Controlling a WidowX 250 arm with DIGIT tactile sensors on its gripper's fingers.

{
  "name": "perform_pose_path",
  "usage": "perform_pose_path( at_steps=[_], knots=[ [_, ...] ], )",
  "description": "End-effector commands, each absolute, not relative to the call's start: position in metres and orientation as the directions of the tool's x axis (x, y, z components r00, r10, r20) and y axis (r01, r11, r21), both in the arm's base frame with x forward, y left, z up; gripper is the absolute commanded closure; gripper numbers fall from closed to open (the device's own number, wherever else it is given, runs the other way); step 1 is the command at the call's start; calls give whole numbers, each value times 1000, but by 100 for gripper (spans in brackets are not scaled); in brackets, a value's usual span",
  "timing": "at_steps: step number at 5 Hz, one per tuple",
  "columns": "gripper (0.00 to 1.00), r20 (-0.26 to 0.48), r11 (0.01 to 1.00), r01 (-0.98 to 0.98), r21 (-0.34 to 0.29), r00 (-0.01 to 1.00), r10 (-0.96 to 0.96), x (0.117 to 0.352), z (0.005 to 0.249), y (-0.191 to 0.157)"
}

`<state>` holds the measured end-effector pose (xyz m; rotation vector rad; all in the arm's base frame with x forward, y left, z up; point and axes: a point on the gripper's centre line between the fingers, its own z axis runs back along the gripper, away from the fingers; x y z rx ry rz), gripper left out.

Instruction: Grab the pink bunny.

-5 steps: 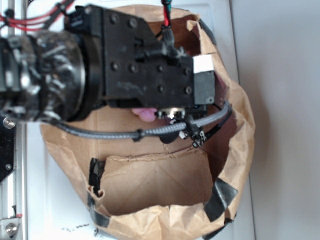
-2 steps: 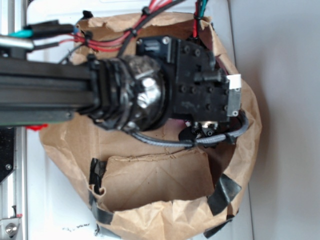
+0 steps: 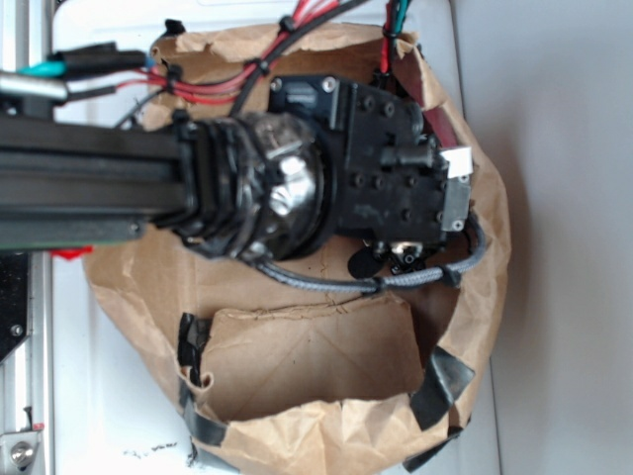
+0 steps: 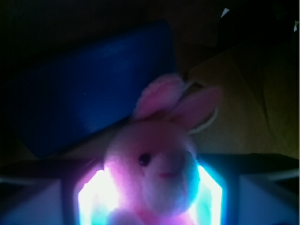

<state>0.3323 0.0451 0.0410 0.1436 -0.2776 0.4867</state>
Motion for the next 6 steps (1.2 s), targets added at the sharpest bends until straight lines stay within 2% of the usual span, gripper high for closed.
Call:
perform_pose_path(
  at_steps=[1, 2, 3, 4, 5, 6],
  knots=[
    [100, 357, 872, -490, 10, 816, 454, 304, 88, 41],
    [100, 370, 884, -468, -27, 817, 444, 295, 116, 49],
    [100, 372, 894, -446, -43, 823, 429, 296, 136, 55],
    [100, 289, 918, -393, -44, 875, 389, 291, 160, 60],
    [100, 232, 959, -272, -77, 931, 282, 292, 173, 60],
    [100, 220, 985, -173, -32, 960, 175, 290, 186, 53]
  ],
)
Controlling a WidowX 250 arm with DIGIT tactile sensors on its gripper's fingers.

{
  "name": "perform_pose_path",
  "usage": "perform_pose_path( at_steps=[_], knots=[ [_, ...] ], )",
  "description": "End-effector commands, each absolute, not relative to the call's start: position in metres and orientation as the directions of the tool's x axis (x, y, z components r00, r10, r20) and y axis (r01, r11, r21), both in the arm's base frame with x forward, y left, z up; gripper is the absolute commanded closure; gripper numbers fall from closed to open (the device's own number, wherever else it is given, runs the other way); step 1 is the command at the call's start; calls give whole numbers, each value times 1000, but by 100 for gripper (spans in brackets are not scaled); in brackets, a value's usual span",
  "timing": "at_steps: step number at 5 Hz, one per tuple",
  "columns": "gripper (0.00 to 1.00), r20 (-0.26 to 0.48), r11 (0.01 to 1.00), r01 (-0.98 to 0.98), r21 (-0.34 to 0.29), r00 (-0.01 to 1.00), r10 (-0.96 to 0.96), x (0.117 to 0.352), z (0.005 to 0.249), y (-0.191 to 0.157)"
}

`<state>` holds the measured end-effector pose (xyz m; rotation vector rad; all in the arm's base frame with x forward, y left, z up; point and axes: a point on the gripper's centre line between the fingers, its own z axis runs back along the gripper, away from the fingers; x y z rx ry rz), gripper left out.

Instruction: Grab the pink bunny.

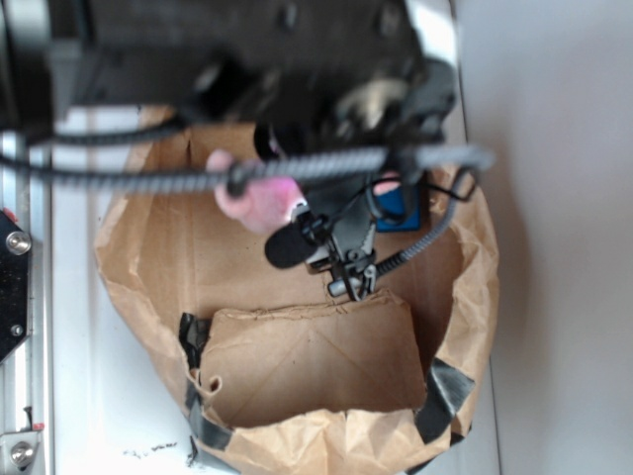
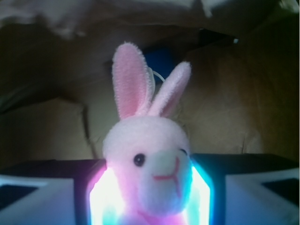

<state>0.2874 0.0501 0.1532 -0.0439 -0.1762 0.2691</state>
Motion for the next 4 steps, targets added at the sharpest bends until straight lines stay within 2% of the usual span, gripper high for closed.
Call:
perform_pose_path(
  at_steps=[1, 2, 3, 4],
  knots=[
    [100, 233, 992, -120, 41, 966, 108, 287, 194, 48],
    [100, 214, 993, -82, 84, 975, 62, 285, 200, 43],
    [100, 194, 996, -71, 59, 979, 58, 281, 204, 39],
    [100, 204, 994, -87, 67, 976, 71, 282, 207, 36]
  ],
)
